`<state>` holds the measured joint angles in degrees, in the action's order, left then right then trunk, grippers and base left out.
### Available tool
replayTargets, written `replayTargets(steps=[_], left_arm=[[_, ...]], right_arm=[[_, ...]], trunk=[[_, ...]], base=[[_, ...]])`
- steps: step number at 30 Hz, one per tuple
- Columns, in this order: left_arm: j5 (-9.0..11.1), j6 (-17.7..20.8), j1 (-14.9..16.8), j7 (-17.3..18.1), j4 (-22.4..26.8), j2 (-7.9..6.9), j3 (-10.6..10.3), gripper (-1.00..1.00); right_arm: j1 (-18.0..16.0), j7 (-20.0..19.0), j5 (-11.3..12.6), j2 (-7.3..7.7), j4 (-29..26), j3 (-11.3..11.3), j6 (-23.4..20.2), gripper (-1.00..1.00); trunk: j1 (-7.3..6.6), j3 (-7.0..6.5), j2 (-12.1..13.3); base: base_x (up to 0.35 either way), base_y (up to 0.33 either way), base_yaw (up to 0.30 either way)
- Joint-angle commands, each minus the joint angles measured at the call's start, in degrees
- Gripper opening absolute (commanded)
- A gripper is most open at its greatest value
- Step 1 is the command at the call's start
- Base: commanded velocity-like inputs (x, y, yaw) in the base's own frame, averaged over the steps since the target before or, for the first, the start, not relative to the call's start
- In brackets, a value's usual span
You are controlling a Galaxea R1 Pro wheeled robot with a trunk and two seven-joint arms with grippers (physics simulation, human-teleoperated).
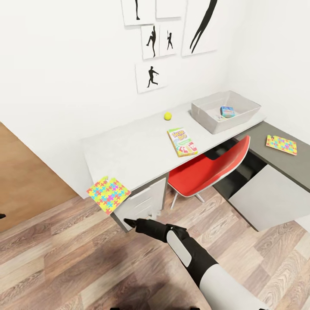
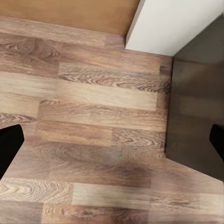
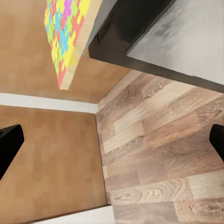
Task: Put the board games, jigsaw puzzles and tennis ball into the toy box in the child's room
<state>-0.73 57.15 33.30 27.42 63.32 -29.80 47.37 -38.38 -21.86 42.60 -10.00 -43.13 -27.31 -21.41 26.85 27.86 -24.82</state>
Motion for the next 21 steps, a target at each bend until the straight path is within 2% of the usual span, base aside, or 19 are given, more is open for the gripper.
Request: replayTargets(steps=[1, 7, 16, 17, 18, 21], left_arm=[[-0.15, 0.33, 0.04, 0.22, -0.16, 0.12, -0.55, 1.00], [-0.23, 0.20, 0.01, 0.11, -1.67, 0.55, -4.62, 1.00], [-0.23, 0.13, 0.01, 0.10, -2.05, 0.60, -5.92, 1.00], [-0.23, 0.05, 0.01, 0.08, -2.18, 0.61, -6.26, 1.00], [-0.23, 0.02, 0.01, 0.06, -2.24, 0.63, -6.47, 1.00], [-0.10, -0.17, 0.01, 0.03, -2.50, 0.71, -8.54, 1.00]], right_arm=[[-0.03, -0.84, 0.38, 0.00, 0.00, 0.01, -0.25, 1.00], [-0.03, -4.30, 0.47, 0.00, 0.09, 0.13, -0.08, 1.00], [-0.03, -4.64, 2.45, 0.00, 0.01, 0.07, 0.00, 1.00], [-0.03, -4.62, 4.79, 0.00, -0.01, 0.26, -0.02, 1.00], [-0.05, -4.61, 5.91, 0.00, -0.01, 0.30, -0.02, 1.00], [-0.05, -5.06, 13.26, 0.00, 0.03, 0.45, -0.14, 1.00]], trunk=[[0.03, 0.08, -0.09], [0.03, 0.08, -0.09], [0.03, 0.08, -0.09], [0.03, 0.08, -0.09], [0.03, 0.08, -0.09], [0.03, 0.08, -0.09]], base=[[0.000, 0.000, 0.005], [0.000, 0.000, 0.002], [0.000, 0.000, 0.000], [0.000, 0.000, 0.000], [0.000, 0.000, 0.000], [0.000, 0.000, 0.000]])
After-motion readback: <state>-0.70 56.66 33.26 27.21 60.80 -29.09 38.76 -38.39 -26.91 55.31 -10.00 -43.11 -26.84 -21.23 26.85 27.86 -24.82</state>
